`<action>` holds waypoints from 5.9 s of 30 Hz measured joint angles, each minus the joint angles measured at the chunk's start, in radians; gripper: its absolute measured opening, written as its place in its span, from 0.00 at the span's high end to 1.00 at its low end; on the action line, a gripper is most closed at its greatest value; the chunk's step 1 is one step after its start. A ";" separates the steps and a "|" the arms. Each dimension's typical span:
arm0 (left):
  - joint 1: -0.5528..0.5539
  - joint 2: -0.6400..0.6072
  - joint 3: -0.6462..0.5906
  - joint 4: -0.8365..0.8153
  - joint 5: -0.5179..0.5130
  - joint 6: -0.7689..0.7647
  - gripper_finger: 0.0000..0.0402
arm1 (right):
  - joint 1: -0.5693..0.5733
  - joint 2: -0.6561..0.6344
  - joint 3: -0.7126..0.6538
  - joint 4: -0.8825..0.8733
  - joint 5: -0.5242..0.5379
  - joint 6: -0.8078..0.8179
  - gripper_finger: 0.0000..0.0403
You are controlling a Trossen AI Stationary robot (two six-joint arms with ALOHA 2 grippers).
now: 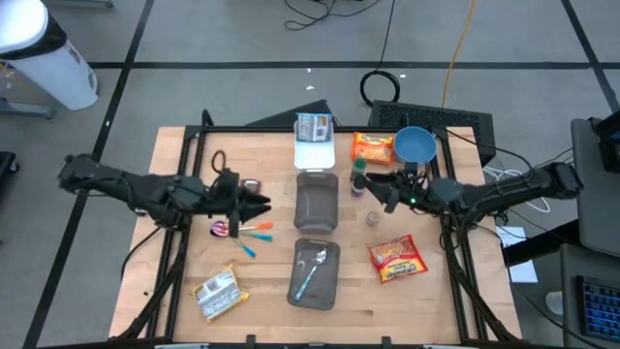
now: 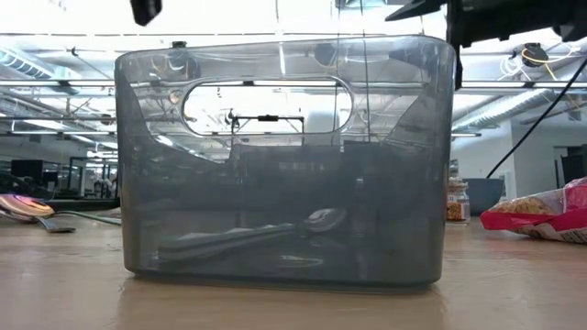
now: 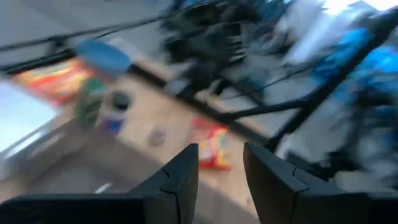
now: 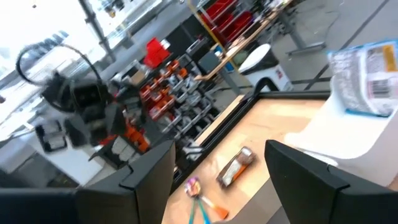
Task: Pick & Place Food Item
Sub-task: Put the orange seasoning pack into the top black bin
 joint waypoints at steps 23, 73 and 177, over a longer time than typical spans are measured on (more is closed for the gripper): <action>0.479 -0.359 -0.309 -0.253 0.274 0.087 0.66 | -0.126 0.203 0.000 0.047 0.000 0.152 0.40; 0.625 -0.078 -0.503 -0.502 0.400 -0.156 0.66 | -0.281 0.400 0.000 0.397 -0.481 0.057 0.40; 0.707 0.046 -0.007 -0.185 0.723 -0.360 1.00 | -0.153 0.890 0.975 -0.414 -0.310 -1.235 0.54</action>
